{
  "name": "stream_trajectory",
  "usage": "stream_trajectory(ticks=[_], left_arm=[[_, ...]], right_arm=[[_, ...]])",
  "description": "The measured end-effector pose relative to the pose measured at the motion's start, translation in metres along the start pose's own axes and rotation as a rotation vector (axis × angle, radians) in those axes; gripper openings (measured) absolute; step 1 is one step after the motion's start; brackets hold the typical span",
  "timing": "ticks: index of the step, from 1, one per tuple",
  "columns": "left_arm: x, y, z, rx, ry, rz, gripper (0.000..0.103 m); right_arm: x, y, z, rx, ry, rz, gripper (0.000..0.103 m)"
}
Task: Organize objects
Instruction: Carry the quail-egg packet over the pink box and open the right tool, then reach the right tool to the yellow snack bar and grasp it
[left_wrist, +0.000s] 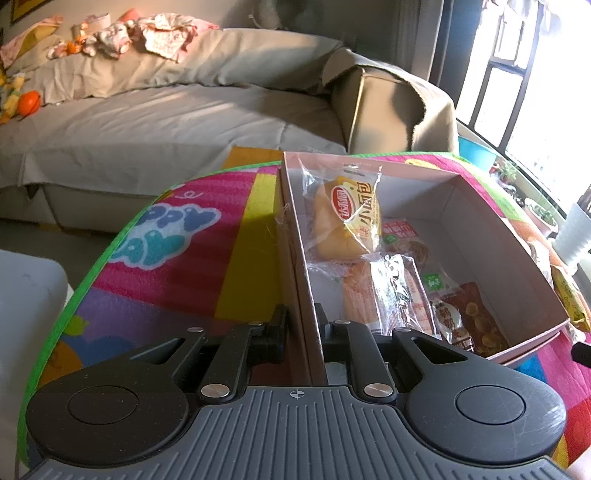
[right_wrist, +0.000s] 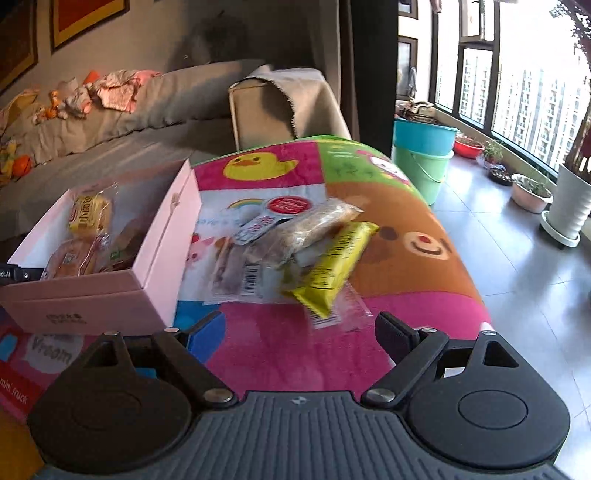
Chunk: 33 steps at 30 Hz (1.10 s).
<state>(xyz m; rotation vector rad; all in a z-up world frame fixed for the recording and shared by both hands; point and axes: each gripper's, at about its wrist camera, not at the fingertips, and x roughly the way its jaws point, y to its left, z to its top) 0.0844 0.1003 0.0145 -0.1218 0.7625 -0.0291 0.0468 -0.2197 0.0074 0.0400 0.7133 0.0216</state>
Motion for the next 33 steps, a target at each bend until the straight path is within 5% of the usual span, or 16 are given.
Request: stream_trajectory(ticks=[10, 20, 29, 33], left_arm=[[-0.001, 0.0, 0.0, -0.003, -0.003, -0.005, 0.016], [-0.001, 0.0, -0.001, -0.003, -0.003, -0.007, 0.017], [-0.001, 0.0, -0.001, 0.0, -0.003, -0.008, 0.017], [-0.001, 0.0, -0.001, 0.001, -0.002, -0.009, 0.017]], right_arm=[[0.0, -0.011, 0.0, 0.028, 0.003, -0.014, 0.089], [0.028, -0.03, 0.053, 0.096, -0.031, 0.012, 0.088], [0.067, -0.044, 0.053, 0.098, 0.104, -0.006, 0.031], [0.044, -0.038, 0.047, 0.044, 0.093, -0.019, 0.022]])
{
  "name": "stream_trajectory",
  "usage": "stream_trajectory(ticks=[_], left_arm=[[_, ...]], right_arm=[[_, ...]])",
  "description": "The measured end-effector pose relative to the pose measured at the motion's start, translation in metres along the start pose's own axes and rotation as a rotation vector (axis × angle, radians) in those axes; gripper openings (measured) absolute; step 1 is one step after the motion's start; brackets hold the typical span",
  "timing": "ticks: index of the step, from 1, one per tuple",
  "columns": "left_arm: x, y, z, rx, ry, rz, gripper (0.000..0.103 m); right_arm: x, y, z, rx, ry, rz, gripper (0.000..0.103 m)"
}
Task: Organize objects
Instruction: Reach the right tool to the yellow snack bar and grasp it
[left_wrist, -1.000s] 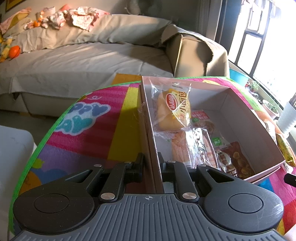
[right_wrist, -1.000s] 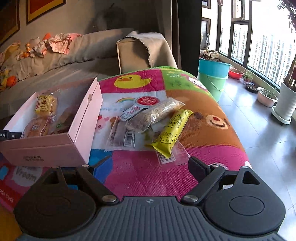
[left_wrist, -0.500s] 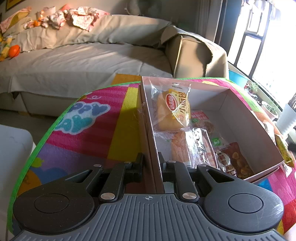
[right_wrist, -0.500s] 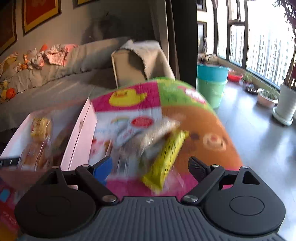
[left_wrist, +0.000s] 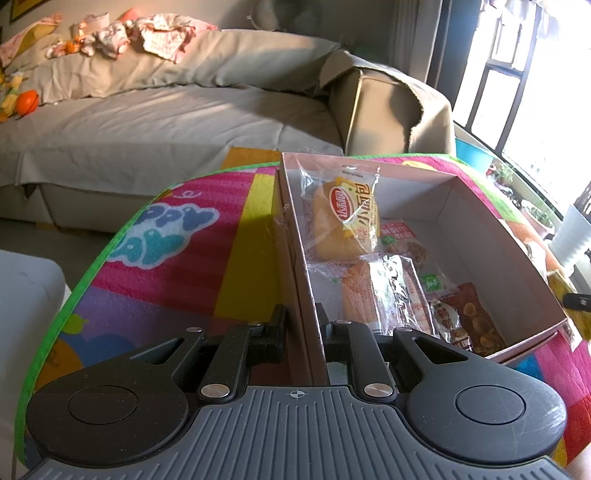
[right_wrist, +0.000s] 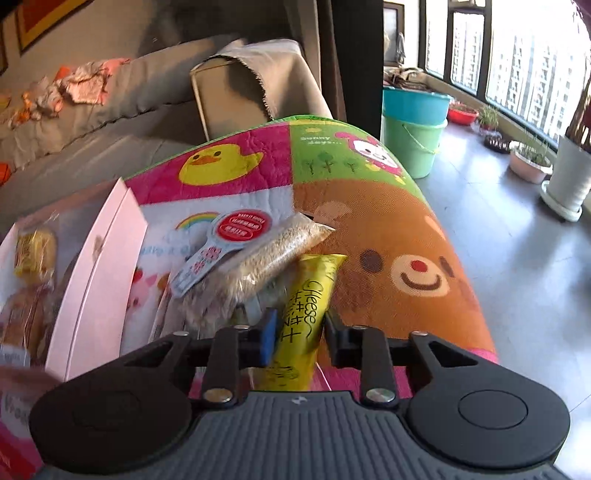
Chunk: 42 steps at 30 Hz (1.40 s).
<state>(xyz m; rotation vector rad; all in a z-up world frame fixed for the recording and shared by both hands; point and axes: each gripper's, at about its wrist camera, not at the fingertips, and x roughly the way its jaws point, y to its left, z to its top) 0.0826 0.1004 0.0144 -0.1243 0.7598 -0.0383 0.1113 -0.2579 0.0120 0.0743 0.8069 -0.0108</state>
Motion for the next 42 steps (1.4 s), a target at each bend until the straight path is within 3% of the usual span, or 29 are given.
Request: stream_trajectory(ticks=[2, 4, 8, 16, 20, 23, 29, 33, 37, 40, 42], left_arm=[[0.0, 0.0, 0.0, 0.002, 0.001, -0.004, 0.017], [-0.001, 0.001, 0.0, 0.0, 0.0, -0.009, 0.017], [0.0, 0.002, 0.0, -0.003, 0.001, -0.01, 0.017], [0.001, 0.003, 0.0, -0.009, 0.0, -0.02, 0.018], [0.001, 0.005, 0.0, -0.006, 0.0, -0.022, 0.018], [0.001, 0.005, 0.001, -0.003, 0.004, -0.021, 0.018], [-0.003, 0.007, 0.004, -0.008, 0.014, -0.002, 0.015], [-0.004, 0.0, 0.004, 0.048, 0.006, 0.029, 0.013], [-0.003, -0.003, 0.005, 0.069, 0.008, 0.047, 0.011], [-0.002, -0.006, 0.006, 0.095, 0.007, 0.063, 0.011], [-0.001, -0.007, 0.006, 0.103, 0.009, 0.069, 0.011]], right_arm=[[-0.02, 0.001, -0.004, -0.022, -0.013, 0.013, 0.019], [-0.041, 0.006, -0.009, -0.063, -0.031, 0.03, 0.01], [-0.074, 0.017, -0.015, -0.122, -0.053, 0.072, 0.01], [-0.106, 0.038, -0.016, -0.111, -0.037, 0.209, 0.009], [-0.104, 0.048, -0.02, -0.171, -0.053, 0.14, 0.01], [-0.093, 0.035, -0.016, -0.122, -0.047, 0.093, 0.016], [-0.058, 0.008, -0.008, -0.012, -0.046, 0.017, 0.051], [-0.029, 0.002, -0.003, 0.056, -0.005, 0.068, 0.053], [-0.006, 0.02, -0.012, -0.03, 0.011, 0.032, 0.053], [-0.003, 0.027, -0.019, -0.081, 0.035, 0.018, 0.026], [-0.011, 0.026, -0.02, -0.088, 0.04, 0.039, 0.022]])
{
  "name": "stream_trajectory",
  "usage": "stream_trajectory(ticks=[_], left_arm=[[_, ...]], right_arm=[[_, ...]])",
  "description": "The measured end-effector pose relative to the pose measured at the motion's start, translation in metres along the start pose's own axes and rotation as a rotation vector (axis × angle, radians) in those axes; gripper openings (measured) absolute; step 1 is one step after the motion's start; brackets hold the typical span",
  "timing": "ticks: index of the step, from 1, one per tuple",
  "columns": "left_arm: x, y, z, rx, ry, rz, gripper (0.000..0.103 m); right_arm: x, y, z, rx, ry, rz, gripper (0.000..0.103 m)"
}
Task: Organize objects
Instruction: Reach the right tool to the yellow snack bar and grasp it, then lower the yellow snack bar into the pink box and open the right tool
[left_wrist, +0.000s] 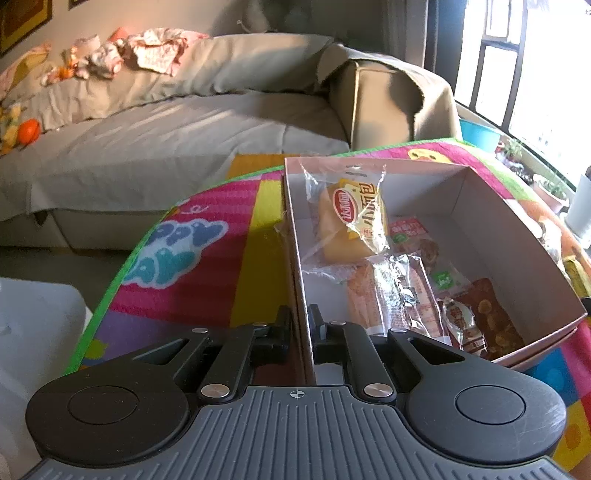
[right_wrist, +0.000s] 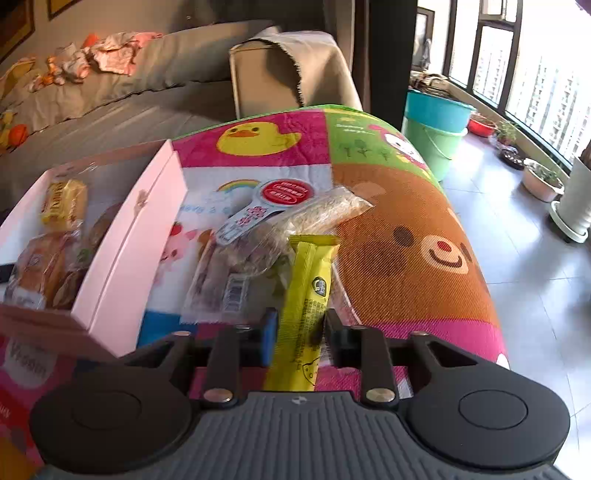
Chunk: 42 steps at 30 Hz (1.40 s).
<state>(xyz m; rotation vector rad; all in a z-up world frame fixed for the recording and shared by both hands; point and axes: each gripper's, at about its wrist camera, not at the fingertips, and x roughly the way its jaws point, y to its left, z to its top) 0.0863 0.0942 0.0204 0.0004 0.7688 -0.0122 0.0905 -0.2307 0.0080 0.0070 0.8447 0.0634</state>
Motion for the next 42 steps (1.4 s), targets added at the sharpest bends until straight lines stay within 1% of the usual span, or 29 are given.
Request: stream_trajectory(ticks=[3, 6, 9, 11, 14, 17, 24, 27, 29, 33, 36, 39, 42], left_arm=[[0.001, 0.0, 0.0, 0.001, 0.002, -0.001, 0.011], [0.001, 0.004, 0.001, -0.029, 0.007, -0.021, 0.011], [0.002, 0.009, 0.001, -0.059, 0.011, -0.042, 0.012], [0.002, 0.008, 0.0, -0.052, 0.007, -0.038, 0.012], [0.002, 0.008, -0.001, -0.046, 0.003, -0.036, 0.012], [0.002, 0.009, -0.001, -0.048, 0.003, -0.041, 0.012], [0.002, 0.01, -0.002, -0.044, -0.002, -0.043, 0.012], [0.002, 0.01, -0.003, -0.045, -0.003, -0.044, 0.012], [0.001, 0.009, -0.002, -0.046, -0.001, -0.044, 0.012], [0.001, 0.009, -0.003, -0.043, -0.003, -0.043, 0.013], [0.0, 0.009, -0.003, -0.039, -0.004, -0.045, 0.013], [-0.001, 0.008, -0.004, -0.039, -0.007, -0.046, 0.013], [-0.001, 0.009, -0.005, -0.051, -0.011, -0.051, 0.013]], right_arm=[[-0.022, -0.001, -0.004, -0.011, -0.005, 0.037, 0.021], [-0.049, 0.002, -0.006, -0.026, -0.021, 0.075, 0.021], [-0.074, 0.007, -0.004, -0.031, -0.058, 0.115, 0.021], [-0.089, 0.013, 0.0, -0.035, -0.083, 0.152, 0.021], [-0.101, 0.023, 0.007, -0.05, -0.114, 0.181, 0.021], [-0.108, 0.035, 0.015, -0.055, -0.141, 0.229, 0.021], [-0.087, 0.071, 0.043, -0.041, -0.155, 0.344, 0.021], [-0.07, 0.09, 0.063, -0.036, -0.137, 0.403, 0.021], [-0.056, 0.1, 0.074, -0.024, -0.126, 0.422, 0.021], [-0.026, 0.12, 0.093, -0.025, -0.12, 0.412, 0.022], [-0.01, 0.128, 0.093, -0.021, -0.094, 0.434, 0.025], [-0.01, 0.12, 0.087, -0.005, -0.092, 0.434, 0.029], [-0.019, 0.099, 0.078, 0.005, -0.119, 0.38, 0.034]])
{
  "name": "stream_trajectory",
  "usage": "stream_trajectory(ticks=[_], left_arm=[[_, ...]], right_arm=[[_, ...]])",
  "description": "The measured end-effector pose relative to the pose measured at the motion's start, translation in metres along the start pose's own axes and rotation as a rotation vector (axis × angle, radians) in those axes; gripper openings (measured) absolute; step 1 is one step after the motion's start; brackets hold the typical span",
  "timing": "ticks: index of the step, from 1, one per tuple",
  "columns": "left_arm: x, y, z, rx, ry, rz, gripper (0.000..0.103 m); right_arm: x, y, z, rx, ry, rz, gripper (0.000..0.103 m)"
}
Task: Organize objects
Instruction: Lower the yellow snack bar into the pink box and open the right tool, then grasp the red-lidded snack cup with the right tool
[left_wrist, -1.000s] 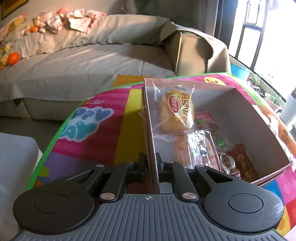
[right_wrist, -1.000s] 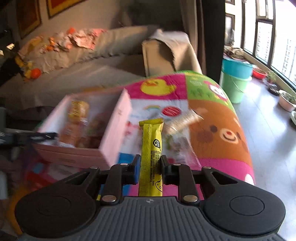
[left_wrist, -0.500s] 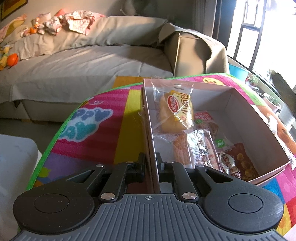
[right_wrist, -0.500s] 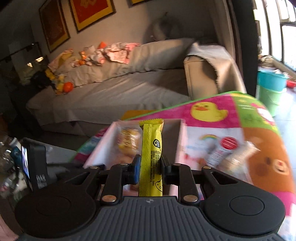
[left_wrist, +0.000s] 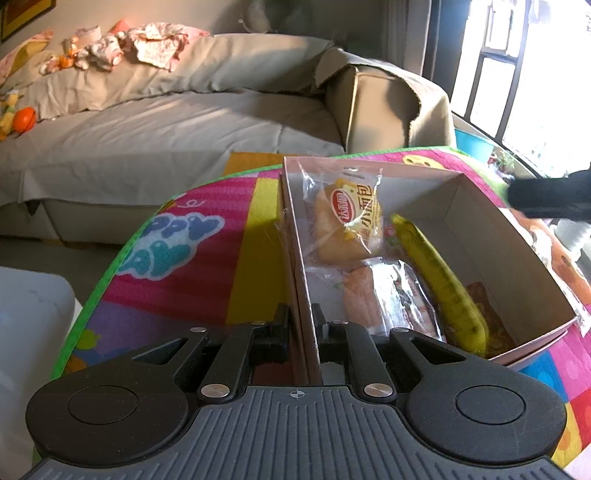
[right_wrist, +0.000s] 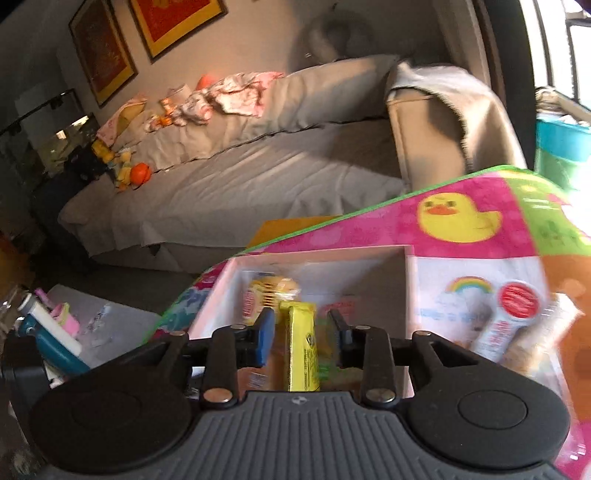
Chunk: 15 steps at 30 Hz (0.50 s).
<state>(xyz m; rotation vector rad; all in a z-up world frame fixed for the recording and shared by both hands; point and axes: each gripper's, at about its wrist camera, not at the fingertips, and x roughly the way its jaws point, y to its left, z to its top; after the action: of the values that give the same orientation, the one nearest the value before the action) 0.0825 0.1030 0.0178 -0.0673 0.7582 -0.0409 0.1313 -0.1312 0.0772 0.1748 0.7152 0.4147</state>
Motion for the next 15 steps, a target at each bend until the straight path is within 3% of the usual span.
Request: stream_trajectory(ticks=[2, 6, 11, 15], left_arm=[[0.0, 0.001, -0.001, -0.014, -0.002, -0.006, 0.014], [-0.001, 0.001, -0.002, -0.024, -0.004, -0.006, 0.014], [-0.001, 0.002, -0.003, -0.029, -0.005, -0.008, 0.014], [-0.001, 0.002, -0.002, -0.029, -0.004, -0.008, 0.014]], right_arm=[[-0.016, -0.014, -0.006, -0.011, -0.032, -0.065, 0.039], [-0.043, -0.05, -0.024, -0.007, -0.065, -0.22, 0.059], [-0.048, -0.093, -0.051, 0.026, 0.021, -0.343, 0.062], [-0.041, -0.106, -0.071, 0.03, 0.066, -0.396, 0.063]])
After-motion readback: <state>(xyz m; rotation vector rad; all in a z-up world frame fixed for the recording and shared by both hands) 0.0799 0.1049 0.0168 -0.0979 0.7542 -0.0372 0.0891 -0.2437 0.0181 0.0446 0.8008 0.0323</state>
